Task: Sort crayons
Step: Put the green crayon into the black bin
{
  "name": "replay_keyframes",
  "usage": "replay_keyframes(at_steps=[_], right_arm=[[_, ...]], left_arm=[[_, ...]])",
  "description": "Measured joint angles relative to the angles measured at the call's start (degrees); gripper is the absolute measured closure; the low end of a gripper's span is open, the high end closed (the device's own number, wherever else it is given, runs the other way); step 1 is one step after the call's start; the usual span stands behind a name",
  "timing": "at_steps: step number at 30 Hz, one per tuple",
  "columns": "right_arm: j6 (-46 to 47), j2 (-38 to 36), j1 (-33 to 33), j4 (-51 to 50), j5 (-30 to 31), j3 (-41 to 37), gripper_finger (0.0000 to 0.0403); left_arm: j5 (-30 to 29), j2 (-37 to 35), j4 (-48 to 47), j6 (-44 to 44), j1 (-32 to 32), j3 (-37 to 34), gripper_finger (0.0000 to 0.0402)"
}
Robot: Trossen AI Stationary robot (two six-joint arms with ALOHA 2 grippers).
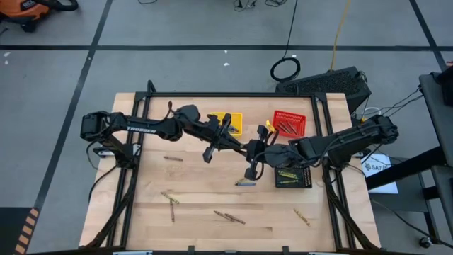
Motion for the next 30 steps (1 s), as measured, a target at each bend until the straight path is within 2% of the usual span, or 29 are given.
replay_keyframes(at_steps=[4,13,22,30], right_arm=[[0.79,0.04,0.00,-1.06,-0.11,0.00,0.0400],[0.73,0.04,0.01,-2.54,-0.05,-0.02,0.0402],[5.33,-0.28,0.00,-10.02,-0.07,-0.02,0.0402],[11.53,-0.37,-0.82,-21.50,5.97,-0.02,0.0400]], left_arm=[[-0.27,0.00,-1.43,1.31,0.02,-0.02,0.0387],[-0.82,0.02,-2.52,1.25,0.06,-0.02,0.0344],[-1.21,0.09,-3.56,0.93,2.37,-0.01,0.0324],[-0.65,0.09,-15.39,3.98,3.87,0.00,0.0324]])
